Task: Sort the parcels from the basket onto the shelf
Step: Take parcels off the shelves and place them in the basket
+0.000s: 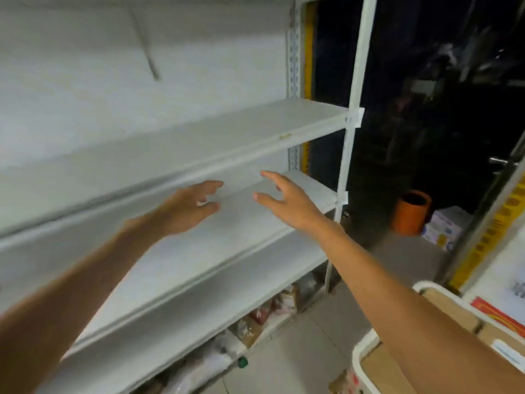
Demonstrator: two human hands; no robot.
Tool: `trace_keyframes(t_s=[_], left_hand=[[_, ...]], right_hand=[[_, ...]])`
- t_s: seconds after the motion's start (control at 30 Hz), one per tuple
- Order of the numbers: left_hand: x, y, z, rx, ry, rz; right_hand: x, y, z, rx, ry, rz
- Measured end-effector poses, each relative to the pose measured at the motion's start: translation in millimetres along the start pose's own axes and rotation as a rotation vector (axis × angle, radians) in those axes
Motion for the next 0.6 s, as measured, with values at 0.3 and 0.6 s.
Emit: trace_keyframes(t_s=[0.3,0.6], left_hand=[[-124.4,173.9,-59.8,0.16,0.306,0.387],[-259.0,258.7,-136.9,0.264,0.58,0.544]], right_hand=[[75.1,-113.8,-184.7,0.04,0.389,-0.354],[55.5,-266.8,-312.5,0.099,0.543,-0.608]])
Point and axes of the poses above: each hand's wrist, its own x-axis towards the middle knuckle, its own y-axis out of the back of the hand, z = x × y, the point moved 5 cm from there along x, towards the middle knuckle, and after that the axes turned 1 degree about y, right-handed, at the moved point
